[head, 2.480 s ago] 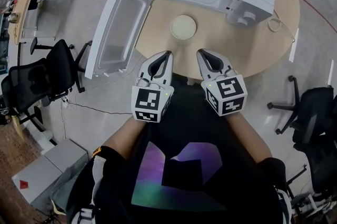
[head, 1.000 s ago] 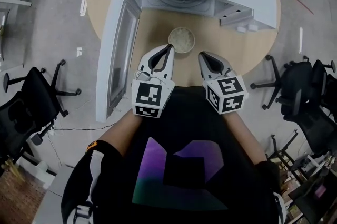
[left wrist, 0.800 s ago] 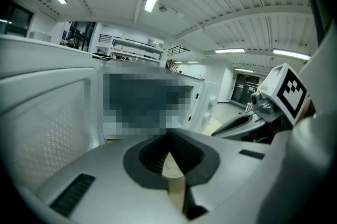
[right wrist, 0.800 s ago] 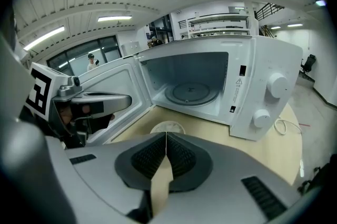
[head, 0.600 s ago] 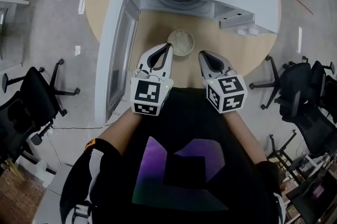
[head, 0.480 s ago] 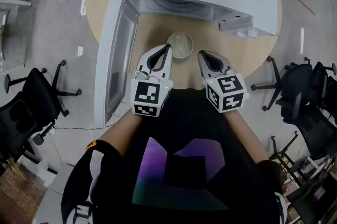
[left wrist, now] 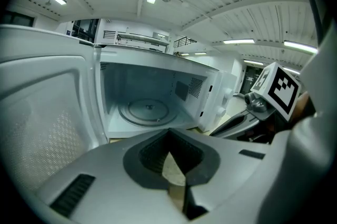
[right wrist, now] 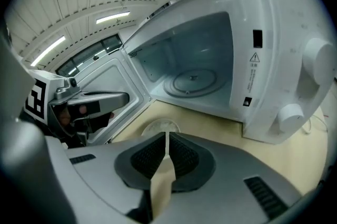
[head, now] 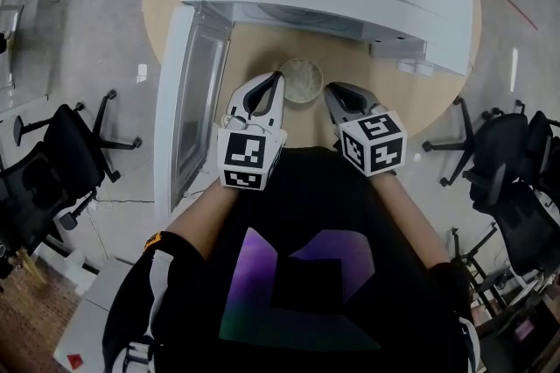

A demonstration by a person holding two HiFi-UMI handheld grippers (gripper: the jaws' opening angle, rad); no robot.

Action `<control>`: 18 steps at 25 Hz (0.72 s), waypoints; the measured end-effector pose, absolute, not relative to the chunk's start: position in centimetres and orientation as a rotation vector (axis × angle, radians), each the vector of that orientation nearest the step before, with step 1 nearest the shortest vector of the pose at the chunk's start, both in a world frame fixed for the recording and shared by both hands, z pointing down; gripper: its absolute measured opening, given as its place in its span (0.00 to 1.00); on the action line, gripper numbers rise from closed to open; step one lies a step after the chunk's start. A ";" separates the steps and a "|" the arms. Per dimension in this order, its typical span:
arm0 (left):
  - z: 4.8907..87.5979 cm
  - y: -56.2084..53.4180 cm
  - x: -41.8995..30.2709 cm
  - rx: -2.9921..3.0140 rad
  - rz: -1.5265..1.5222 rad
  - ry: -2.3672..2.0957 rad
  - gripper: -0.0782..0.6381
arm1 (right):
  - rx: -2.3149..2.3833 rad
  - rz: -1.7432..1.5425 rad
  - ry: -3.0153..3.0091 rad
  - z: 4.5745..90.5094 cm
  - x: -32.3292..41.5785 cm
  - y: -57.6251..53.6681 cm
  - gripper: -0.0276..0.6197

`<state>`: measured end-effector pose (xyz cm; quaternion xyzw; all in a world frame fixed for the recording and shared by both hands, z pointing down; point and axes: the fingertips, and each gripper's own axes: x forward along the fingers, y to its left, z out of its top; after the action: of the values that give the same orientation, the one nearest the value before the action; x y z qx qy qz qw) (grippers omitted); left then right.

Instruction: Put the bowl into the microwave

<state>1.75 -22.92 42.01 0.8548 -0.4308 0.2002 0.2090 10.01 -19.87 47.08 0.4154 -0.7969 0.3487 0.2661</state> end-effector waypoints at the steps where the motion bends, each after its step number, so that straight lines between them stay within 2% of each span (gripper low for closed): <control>1: 42.3 -23.0 1.7 2.371 0.569 -1.198 0.17 | 1.106 0.965 -2.151 47.6 9.8 -19.9 0.07; 18: 46.3 -24.6 1.2 2.280 0.667 -1.183 0.17 | 1.112 1.229 -2.026 52.2 10.4 -21.3 0.07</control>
<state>1.21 -24.59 46.26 0.8338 -0.4327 0.2437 0.2414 10.43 -21.25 52.25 0.4102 -0.7477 0.4536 0.2590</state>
